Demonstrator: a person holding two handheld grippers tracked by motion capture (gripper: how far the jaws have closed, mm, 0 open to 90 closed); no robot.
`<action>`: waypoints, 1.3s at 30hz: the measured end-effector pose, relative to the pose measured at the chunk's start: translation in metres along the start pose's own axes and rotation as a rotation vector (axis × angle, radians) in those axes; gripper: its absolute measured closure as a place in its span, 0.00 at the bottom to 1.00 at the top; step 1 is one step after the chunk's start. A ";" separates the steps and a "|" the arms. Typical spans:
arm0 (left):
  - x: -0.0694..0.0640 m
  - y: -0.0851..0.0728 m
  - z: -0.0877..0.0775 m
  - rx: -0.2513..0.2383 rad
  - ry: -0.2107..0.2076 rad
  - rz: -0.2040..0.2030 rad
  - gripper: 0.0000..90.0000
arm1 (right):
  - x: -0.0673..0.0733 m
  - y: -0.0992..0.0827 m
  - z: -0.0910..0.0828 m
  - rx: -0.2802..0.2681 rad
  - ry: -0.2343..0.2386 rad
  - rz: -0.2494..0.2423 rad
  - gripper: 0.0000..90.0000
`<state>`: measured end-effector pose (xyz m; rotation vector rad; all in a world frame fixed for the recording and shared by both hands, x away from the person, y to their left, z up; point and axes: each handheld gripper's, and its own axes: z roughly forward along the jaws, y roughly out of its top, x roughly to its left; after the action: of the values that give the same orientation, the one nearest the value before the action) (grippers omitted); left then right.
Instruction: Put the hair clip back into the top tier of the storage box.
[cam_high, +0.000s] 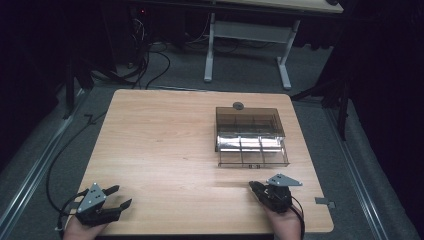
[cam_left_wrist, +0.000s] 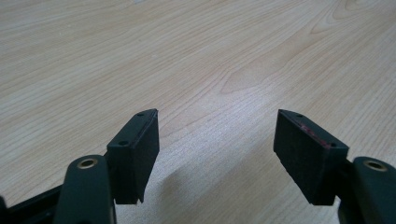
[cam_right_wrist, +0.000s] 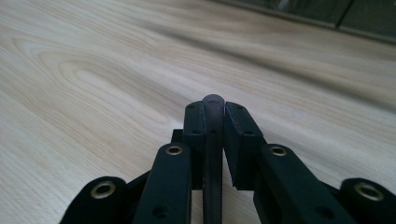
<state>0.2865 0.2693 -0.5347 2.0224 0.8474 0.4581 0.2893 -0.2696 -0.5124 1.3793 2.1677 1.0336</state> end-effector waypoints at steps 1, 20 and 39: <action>0.000 0.000 0.000 0.000 0.000 0.000 0.35 | 0.000 -0.001 0.002 0.008 -0.007 0.002 0.89; 0.000 0.000 0.000 -0.004 0.006 -0.002 0.35 | -0.002 -0.001 0.001 0.046 0.002 0.011 0.76; -0.001 0.000 0.000 -0.001 -0.011 0.015 0.35 | -0.001 0.022 0.001 0.337 -0.008 -0.040 0.66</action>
<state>0.2855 0.2690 -0.5348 2.0299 0.8250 0.4552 0.3039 -0.2651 -0.4967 1.4672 2.4350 0.6663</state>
